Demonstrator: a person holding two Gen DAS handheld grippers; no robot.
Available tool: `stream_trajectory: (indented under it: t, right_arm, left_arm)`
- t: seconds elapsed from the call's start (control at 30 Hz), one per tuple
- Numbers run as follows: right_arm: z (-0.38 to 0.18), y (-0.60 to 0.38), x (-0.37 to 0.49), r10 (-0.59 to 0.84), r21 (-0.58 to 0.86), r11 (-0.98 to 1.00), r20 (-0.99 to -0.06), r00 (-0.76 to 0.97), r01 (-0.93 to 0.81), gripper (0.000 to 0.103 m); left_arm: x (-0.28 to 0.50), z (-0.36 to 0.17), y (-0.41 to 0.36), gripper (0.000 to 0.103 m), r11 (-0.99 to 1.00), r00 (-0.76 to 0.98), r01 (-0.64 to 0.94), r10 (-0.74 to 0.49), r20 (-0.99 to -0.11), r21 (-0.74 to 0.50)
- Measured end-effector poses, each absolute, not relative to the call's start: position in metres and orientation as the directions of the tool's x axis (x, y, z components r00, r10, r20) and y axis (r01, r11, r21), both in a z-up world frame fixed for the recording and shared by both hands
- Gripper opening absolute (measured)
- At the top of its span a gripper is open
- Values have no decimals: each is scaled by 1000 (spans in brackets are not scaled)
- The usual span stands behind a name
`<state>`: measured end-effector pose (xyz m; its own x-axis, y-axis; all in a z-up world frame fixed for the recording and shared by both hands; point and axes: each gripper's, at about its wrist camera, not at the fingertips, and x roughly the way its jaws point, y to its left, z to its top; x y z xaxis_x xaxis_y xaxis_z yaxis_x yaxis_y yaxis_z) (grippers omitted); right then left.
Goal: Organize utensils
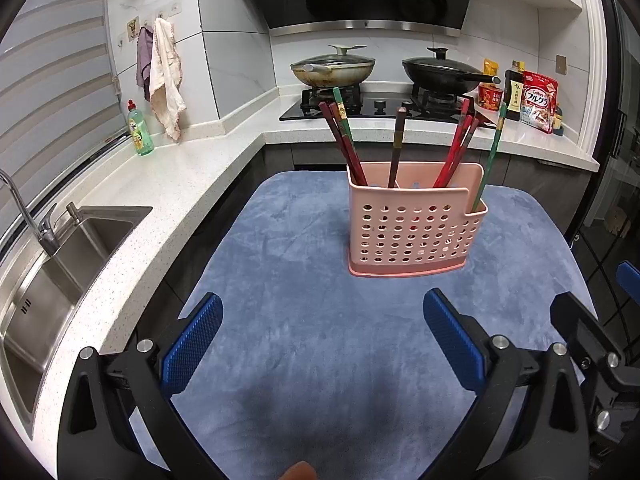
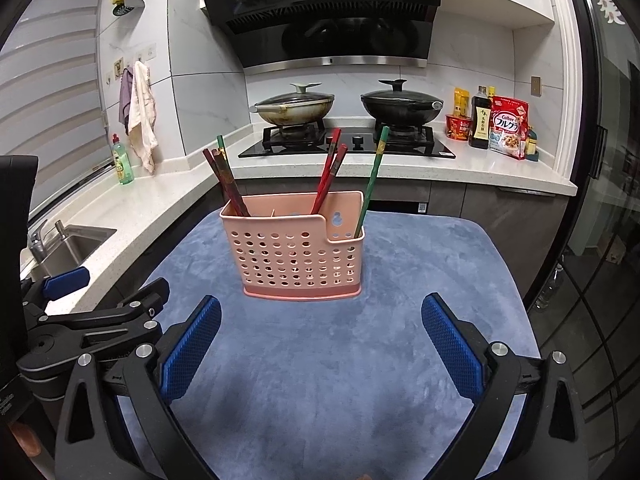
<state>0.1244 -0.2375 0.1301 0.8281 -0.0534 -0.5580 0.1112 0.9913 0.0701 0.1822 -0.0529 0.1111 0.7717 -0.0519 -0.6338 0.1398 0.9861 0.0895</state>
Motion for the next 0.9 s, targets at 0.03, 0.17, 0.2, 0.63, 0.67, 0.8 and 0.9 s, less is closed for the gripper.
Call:
stream_trajectory:
  t: [0.03, 0.17, 0.2, 0.63, 0.67, 0.8, 0.9]
  right_arm:
    - [129, -237, 125, -53, 71, 991, -558, 828, 112, 97]
    - [126, -237, 127, -51, 73, 991, -566, 823, 112, 97]
    - [126, -237, 128, -51, 73, 991, -567, 822, 112, 97]
    - [121, -238, 134, -50, 75, 991, -578, 814, 114, 97]
    - [120, -238, 135, -51, 75, 991, -579, 814, 115, 97]
    - [120, -238, 135, -51, 75, 990, -580, 813, 116, 97]
    - [118, -240, 136, -51, 76, 990, -583, 811, 117, 97]
  left_arm:
    - [182, 111, -53, 96, 986, 773, 138, -50, -633, 90]
    - [184, 108, -53, 96, 987, 769, 134, -45, -638, 92]
    - [185, 107, -53, 96, 987, 768, 133, -44, -639, 92]
    - [190, 101, -55, 96, 988, 765, 116, -20, -644, 107]
    - [190, 100, -55, 96, 988, 765, 115, -19, -644, 108]
    - [190, 99, -56, 96, 987, 766, 114, -14, -643, 115]
    - [190, 99, -56, 96, 987, 764, 114, -14, -645, 114]
